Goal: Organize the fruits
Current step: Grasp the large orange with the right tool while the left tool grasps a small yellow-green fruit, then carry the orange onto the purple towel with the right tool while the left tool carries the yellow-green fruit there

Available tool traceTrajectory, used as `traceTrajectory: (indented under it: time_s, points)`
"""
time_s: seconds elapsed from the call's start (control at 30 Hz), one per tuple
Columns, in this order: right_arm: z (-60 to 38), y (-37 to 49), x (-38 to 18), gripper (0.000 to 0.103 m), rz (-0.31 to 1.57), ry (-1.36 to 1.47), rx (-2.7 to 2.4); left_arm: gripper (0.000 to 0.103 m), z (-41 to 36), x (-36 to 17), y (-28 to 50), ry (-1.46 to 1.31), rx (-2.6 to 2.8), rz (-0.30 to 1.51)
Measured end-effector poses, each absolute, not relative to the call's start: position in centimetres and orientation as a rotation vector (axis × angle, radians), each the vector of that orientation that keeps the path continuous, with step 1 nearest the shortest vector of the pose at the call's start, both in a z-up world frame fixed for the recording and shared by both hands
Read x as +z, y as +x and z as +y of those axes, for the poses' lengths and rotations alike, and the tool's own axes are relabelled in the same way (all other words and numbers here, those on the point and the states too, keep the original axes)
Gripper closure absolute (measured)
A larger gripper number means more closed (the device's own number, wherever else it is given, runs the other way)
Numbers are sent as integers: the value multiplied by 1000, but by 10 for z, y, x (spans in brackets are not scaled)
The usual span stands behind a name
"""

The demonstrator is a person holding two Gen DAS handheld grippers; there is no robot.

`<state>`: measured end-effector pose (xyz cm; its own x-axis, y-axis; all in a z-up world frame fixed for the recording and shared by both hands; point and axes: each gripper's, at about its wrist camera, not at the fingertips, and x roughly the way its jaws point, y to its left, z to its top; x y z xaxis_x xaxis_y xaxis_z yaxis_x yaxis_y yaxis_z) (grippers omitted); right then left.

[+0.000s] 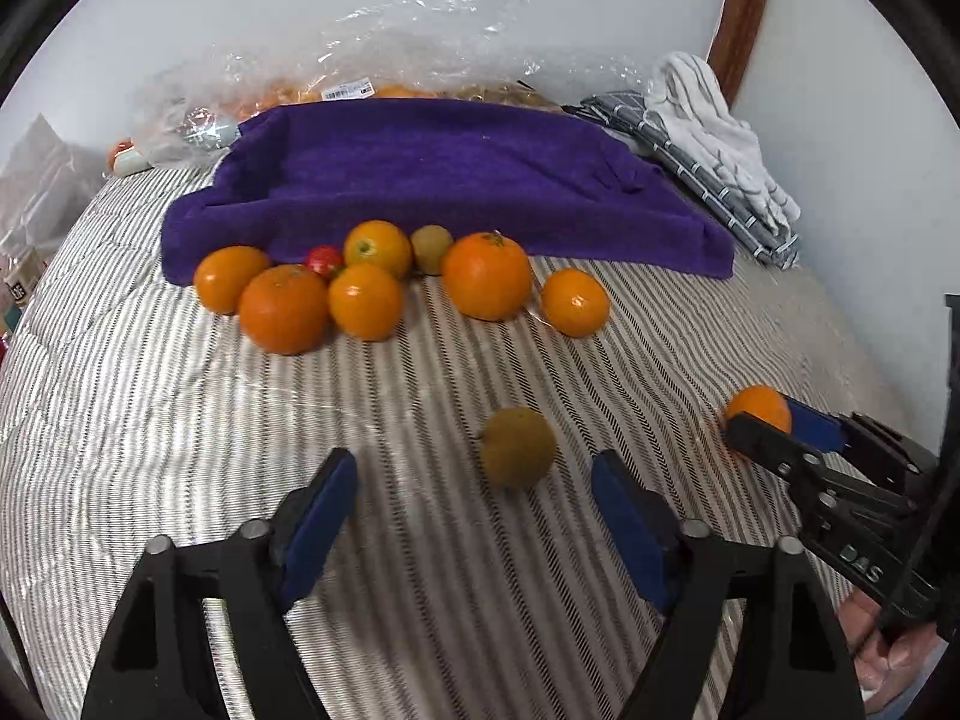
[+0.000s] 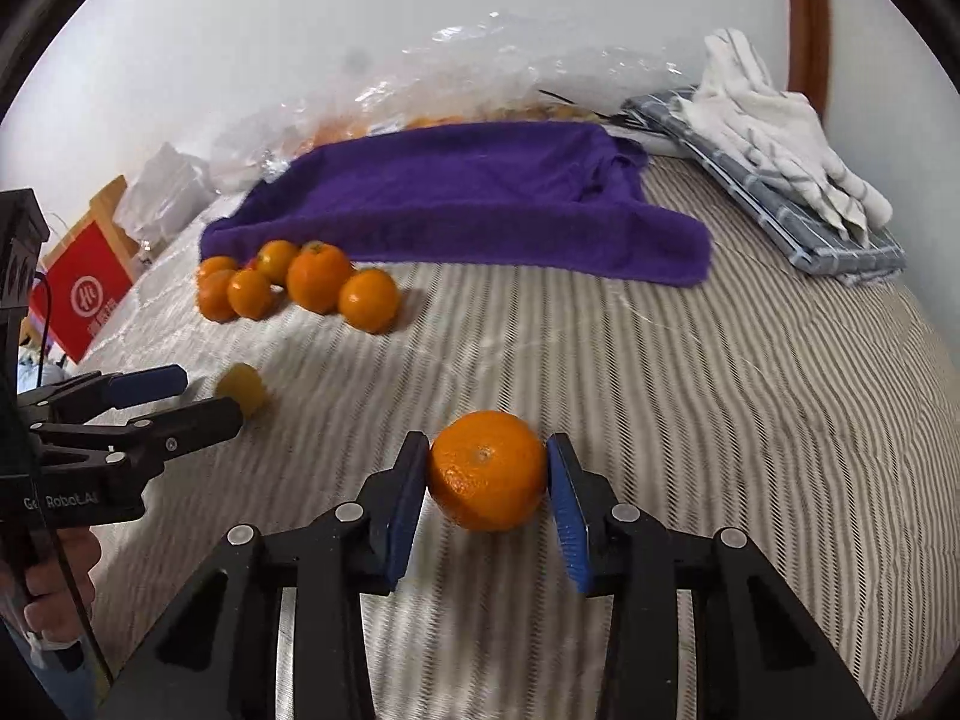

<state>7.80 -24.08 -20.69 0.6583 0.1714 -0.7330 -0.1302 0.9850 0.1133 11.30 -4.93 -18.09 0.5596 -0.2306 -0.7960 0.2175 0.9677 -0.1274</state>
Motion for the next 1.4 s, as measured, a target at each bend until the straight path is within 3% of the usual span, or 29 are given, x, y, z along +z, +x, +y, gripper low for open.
traceTrajectory:
  time_s: [0.07,0.1,0.13,0.2,1.1,1.4]
  points:
    - [-245,75,-206,63,832,55,168,42,-56,-181,113,3,-263,931]
    - [-246,74,-206,63,833,57,164,50,-60,-180,114,13,-271,928]
    - [-248,74,-206,63,833,61,162,64,-63,-180,115,21,-284,929]
    - [-250,77,-206,63,837,74,159,76,-64,-181,120,24,-280,940]
    - [-254,81,-210,63,856,110,157,76,10,-179,102,-156,-185,909]
    - [-262,98,-180,63,807,125,146,76,25,-127,114,-92,-164,831]
